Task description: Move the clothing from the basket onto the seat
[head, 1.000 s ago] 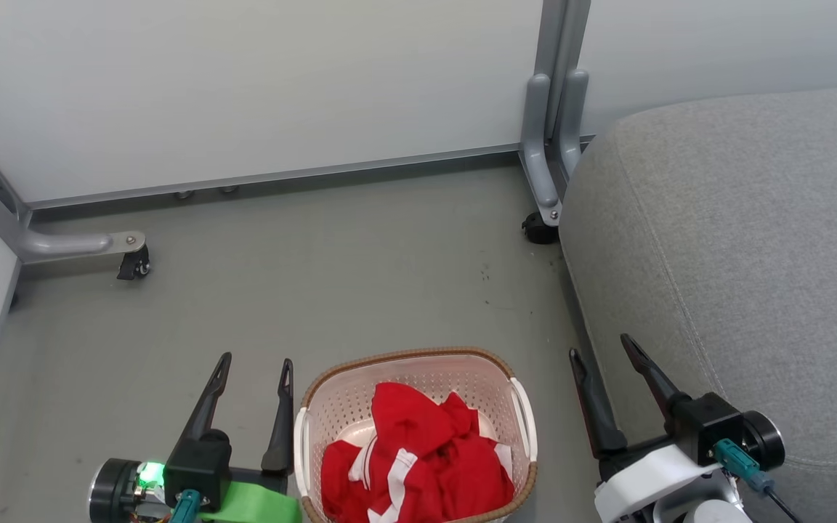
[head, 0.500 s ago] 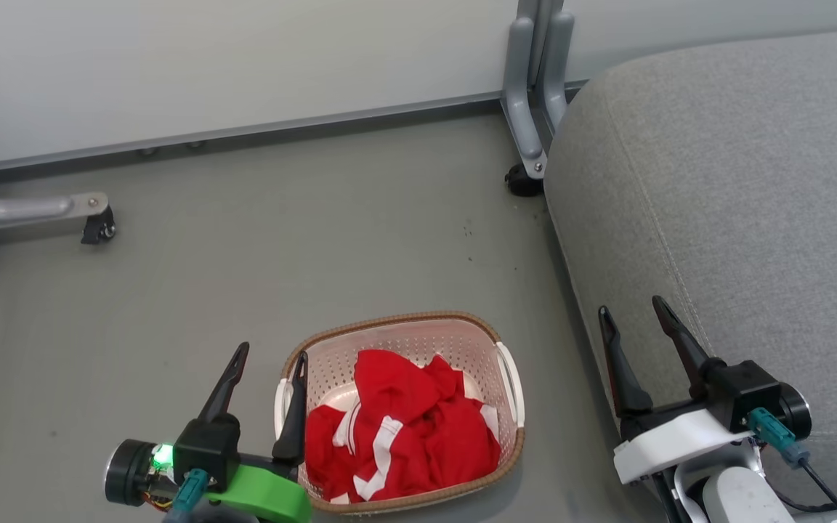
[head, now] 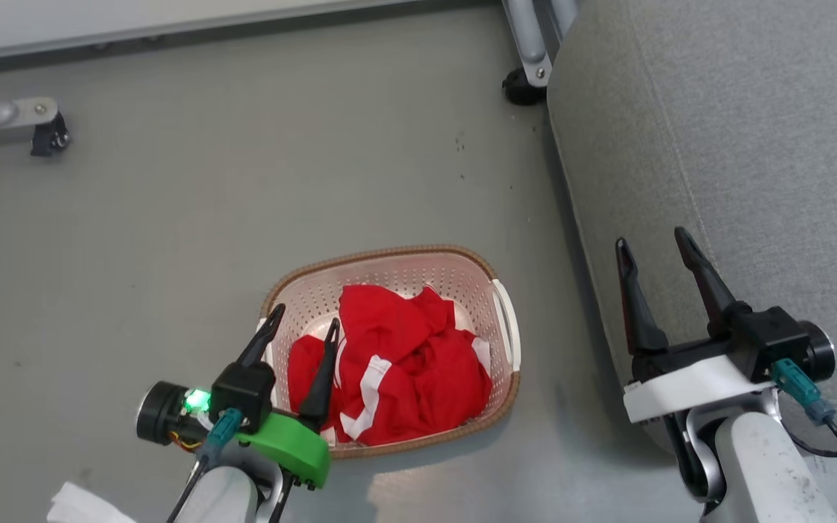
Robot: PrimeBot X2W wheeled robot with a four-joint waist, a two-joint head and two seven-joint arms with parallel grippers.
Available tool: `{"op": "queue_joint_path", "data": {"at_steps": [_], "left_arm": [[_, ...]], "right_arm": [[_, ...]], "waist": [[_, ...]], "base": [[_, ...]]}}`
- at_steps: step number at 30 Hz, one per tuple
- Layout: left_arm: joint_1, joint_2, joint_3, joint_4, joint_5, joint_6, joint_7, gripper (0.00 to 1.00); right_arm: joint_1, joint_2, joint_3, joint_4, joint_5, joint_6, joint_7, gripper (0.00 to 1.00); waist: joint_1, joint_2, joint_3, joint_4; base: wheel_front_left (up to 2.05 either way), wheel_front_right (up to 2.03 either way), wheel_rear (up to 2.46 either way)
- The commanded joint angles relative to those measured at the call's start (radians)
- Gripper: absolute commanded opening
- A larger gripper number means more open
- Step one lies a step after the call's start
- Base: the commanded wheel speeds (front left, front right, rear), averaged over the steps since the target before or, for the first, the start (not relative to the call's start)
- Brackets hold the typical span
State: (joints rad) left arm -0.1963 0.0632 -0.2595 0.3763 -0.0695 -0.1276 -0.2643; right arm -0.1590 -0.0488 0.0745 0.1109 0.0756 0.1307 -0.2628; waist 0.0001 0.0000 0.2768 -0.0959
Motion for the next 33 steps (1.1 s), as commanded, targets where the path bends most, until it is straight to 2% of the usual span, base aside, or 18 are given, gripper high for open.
{"op": "queue_joint_path", "data": {"at_steps": [1,6,17,24,29,33], "left_arm": [[-0.041,0.017,-0.023,0.021,-0.008,-0.003,0.000,1.00],[-0.138,0.044,-0.120,0.104,-0.024,-0.004,0.000,1.00],[-0.362,0.054,-0.309,0.294,-0.115,-0.003,0.000,1.00],[-0.543,0.058,-0.444,0.561,-0.196,-0.003,0.001,1.00],[-0.666,0.039,-0.488,0.716,-0.244,-0.003,0.032,1.00],[-0.732,0.028,-0.473,0.775,-0.341,-0.004,0.075,1.00]], "right_arm": [[-0.024,-0.003,-0.006,-0.009,-0.006,0.000,-0.003,1.00],[-0.068,-0.003,-0.003,-0.010,-0.023,0.000,-0.003,1.00],[-0.149,-0.003,0.015,-0.041,-0.036,0.000,-0.003,1.00],[-0.198,-0.003,0.018,-0.065,-0.040,0.000,-0.003,1.00],[-0.220,-0.003,0.019,-0.071,-0.037,0.000,-0.003,1.00],[-0.233,-0.003,0.028,-0.075,-0.032,0.000,-0.003,1.00]], "waist": [[-0.0001,0.0000,0.097,0.000],[-0.0001,0.0000,0.175,-0.005],[-0.0001,0.0000,0.354,-0.037],[-0.0001,0.0000,0.468,-0.053],[-0.0001,0.0000,0.524,-0.059],[-0.0001,0.0000,0.561,-0.070]], "base": [[0.00,0.00,0.00],[0.00,0.00,0.00],[0.00,0.00,0.00],[0.00,0.00,0.00],[0.00,0.00,0.00],[0.00,0.00,0.00]]}}
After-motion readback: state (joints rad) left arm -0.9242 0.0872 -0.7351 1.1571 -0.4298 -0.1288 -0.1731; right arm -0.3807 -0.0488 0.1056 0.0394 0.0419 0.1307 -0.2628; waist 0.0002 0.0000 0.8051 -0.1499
